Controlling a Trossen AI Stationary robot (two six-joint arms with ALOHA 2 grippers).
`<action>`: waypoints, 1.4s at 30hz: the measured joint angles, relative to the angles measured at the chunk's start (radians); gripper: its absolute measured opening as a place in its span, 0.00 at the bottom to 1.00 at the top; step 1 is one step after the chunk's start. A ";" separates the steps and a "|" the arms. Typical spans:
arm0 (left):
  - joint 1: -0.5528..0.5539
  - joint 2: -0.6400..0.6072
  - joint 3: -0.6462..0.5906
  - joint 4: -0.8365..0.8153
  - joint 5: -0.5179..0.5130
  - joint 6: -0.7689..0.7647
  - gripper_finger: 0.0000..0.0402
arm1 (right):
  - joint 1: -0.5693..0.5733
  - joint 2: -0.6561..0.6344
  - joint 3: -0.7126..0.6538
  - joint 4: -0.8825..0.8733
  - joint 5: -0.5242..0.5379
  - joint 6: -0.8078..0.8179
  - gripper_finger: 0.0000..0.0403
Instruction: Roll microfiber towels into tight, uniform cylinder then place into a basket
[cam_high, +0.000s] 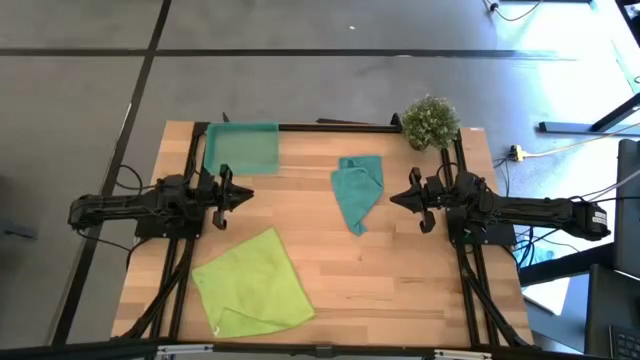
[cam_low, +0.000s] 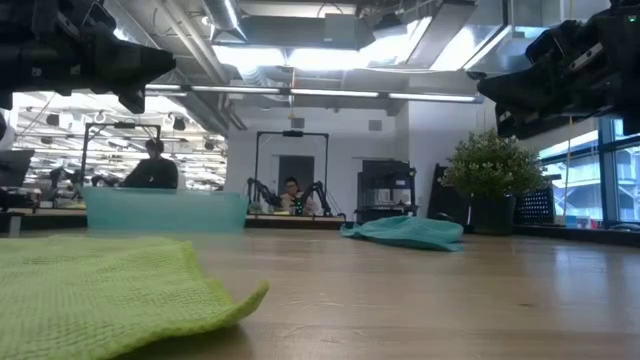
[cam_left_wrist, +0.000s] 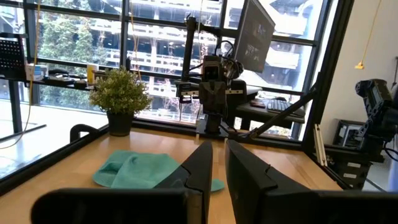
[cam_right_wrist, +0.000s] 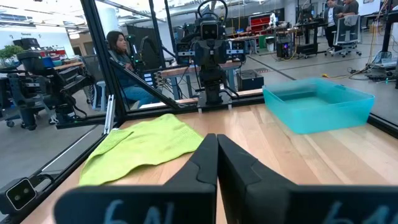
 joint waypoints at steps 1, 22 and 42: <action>0.000 0.000 0.000 0.000 0.000 0.000 0.10 | 0.000 0.000 0.000 0.000 0.000 0.000 0.01; 0.000 0.000 0.000 0.000 0.000 0.000 0.10 | 0.000 0.000 0.000 0.001 0.144 -0.104 0.01; 0.000 0.000 0.000 0.023 -0.012 -0.116 0.10 | 0.000 0.000 0.000 0.000 0.178 0.000 0.01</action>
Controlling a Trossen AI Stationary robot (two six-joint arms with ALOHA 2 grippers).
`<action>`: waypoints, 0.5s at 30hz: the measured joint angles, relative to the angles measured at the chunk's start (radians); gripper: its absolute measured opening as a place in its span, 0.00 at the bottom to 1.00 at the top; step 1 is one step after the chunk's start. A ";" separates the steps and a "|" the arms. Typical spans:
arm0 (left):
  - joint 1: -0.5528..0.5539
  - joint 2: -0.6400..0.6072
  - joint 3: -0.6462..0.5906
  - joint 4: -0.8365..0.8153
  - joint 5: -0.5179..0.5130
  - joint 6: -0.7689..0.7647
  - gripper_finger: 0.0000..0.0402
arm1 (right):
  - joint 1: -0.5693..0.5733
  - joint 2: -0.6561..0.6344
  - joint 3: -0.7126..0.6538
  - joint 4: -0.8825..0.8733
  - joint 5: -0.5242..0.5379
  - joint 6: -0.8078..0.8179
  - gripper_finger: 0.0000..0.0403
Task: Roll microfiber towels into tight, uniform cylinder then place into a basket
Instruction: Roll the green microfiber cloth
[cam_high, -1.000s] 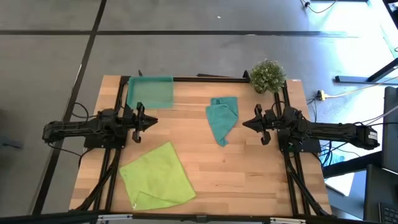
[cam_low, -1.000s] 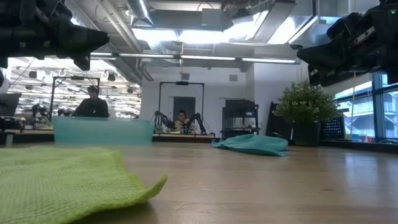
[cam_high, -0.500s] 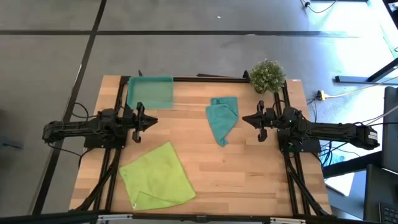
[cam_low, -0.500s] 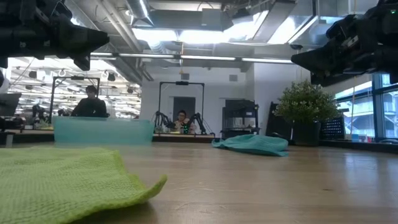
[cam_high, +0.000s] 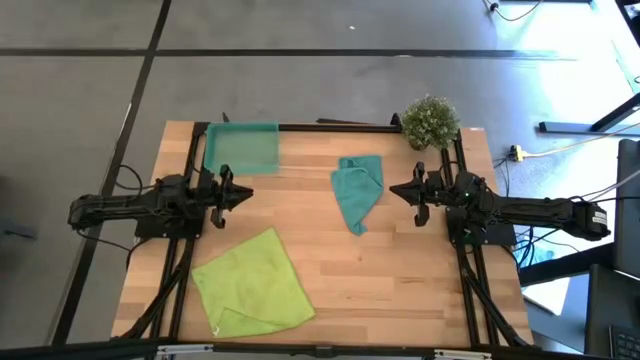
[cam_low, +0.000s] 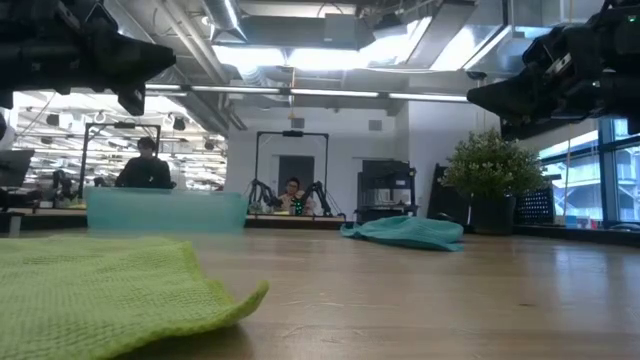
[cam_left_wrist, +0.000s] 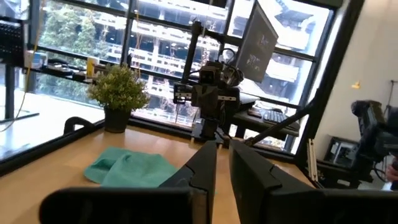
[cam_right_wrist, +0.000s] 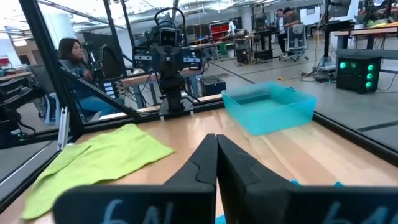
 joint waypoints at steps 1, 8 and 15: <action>0.000 0.000 0.001 0.000 -0.017 -0.016 0.10 | 0.000 0.000 0.000 0.000 0.005 0.002 0.01; 0.000 0.012 0.167 -0.182 -0.135 0.009 0.03 | 0.000 0.000 0.000 0.000 0.033 0.032 0.01; 0.000 0.217 0.471 -0.586 -0.140 -0.019 0.00 | 0.000 0.000 0.000 0.004 0.032 0.027 0.01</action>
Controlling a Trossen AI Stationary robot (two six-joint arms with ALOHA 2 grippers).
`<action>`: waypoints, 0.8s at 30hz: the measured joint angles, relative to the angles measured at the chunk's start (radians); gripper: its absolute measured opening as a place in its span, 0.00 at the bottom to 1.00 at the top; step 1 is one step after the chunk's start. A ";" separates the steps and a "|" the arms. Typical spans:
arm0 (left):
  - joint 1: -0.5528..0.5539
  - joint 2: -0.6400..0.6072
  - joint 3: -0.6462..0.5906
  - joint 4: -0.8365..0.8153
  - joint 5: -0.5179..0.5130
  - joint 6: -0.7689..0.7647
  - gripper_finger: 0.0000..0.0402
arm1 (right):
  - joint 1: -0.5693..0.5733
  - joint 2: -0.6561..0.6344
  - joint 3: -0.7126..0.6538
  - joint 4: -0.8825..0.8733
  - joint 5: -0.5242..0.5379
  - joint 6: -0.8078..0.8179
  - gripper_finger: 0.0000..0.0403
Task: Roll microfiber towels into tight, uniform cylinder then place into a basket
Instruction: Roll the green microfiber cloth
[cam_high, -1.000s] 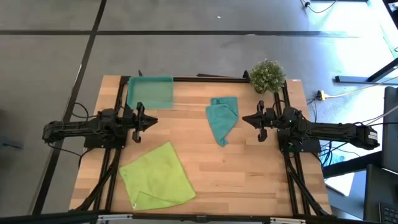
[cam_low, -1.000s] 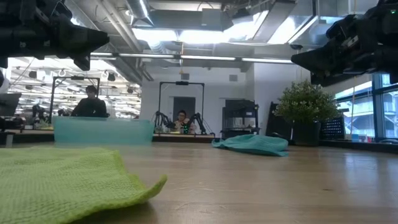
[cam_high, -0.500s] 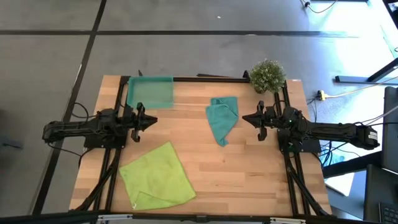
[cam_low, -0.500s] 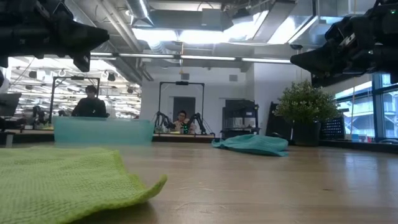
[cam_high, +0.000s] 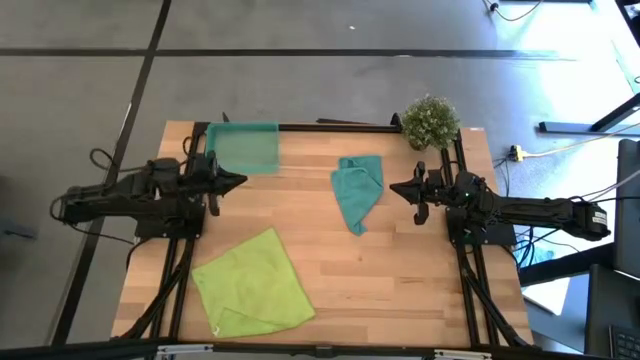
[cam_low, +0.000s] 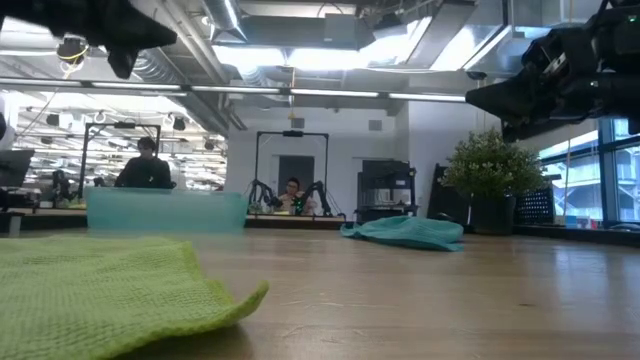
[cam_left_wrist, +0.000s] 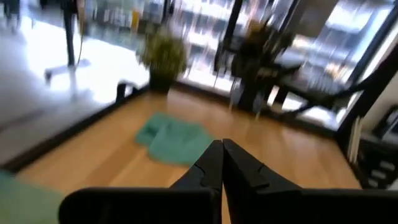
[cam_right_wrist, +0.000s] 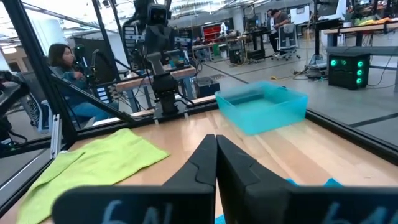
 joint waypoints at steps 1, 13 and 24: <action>0.000 0.047 0.043 -0.057 0.006 -0.019 0.00 | 0.000 0.000 0.000 0.006 -0.008 -0.001 0.01; -0.126 0.595 0.245 -0.425 0.236 -0.137 0.00 | 0.000 0.000 0.079 0.054 -0.168 -0.002 0.01; -0.263 0.922 0.226 -0.284 0.250 -0.132 0.00 | 0.000 0.000 0.160 0.048 -0.255 -0.002 0.01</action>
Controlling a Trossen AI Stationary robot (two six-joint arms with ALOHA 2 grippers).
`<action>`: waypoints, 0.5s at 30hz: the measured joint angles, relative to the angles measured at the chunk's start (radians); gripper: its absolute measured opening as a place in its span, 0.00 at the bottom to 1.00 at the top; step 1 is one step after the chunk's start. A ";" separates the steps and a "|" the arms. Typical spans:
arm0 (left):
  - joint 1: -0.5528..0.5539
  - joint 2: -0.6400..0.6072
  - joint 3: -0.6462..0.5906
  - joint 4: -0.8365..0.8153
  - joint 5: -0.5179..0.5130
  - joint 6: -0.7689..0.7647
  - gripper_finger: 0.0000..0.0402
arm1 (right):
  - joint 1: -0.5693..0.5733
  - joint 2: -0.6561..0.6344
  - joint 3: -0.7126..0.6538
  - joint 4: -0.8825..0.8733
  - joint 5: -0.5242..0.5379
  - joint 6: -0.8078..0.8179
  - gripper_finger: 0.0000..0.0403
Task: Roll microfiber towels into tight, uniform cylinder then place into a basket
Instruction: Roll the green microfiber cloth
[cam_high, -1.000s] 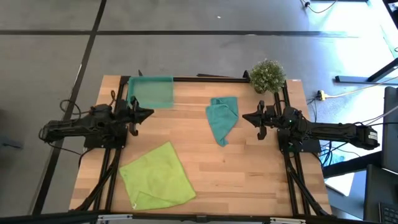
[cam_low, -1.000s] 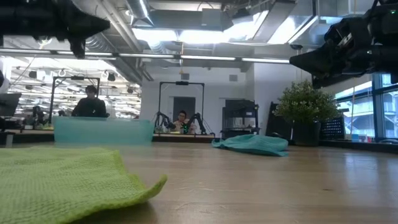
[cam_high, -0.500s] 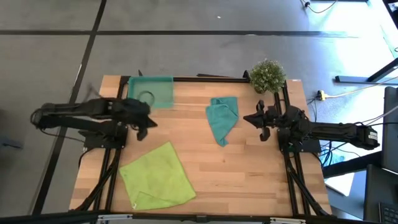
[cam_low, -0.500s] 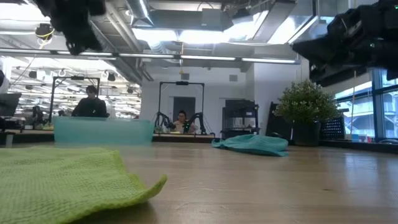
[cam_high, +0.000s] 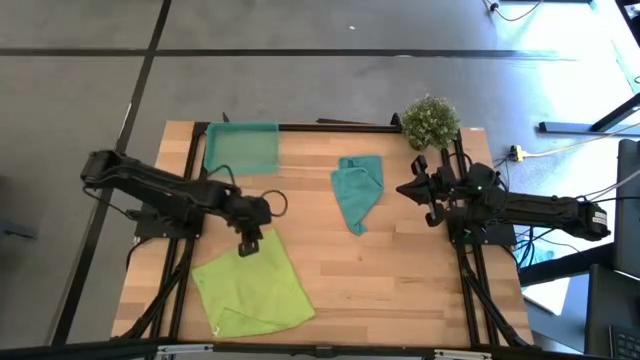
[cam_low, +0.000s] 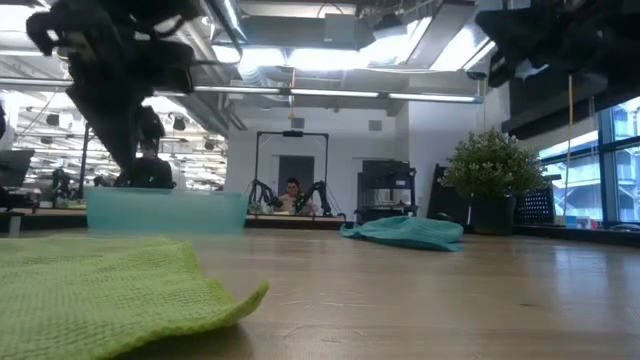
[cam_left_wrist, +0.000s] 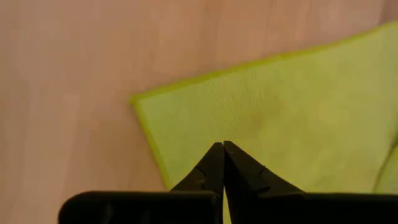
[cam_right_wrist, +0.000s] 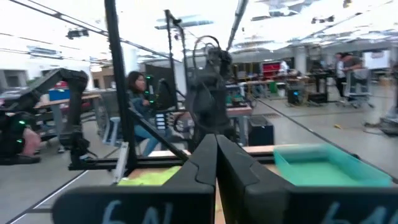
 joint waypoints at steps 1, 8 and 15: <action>-0.006 0.026 0.000 0.014 0.000 0.010 0.00 | 0.000 0.000 0.003 0.001 -0.002 0.000 0.01; -0.012 0.202 0.000 0.157 -0.001 0.025 0.00 | 0.000 0.000 0.010 0.000 -0.028 0.033 0.01; -0.008 0.304 0.001 0.189 -0.029 0.032 0.00 | 0.000 0.000 0.010 -0.001 -0.083 0.056 0.01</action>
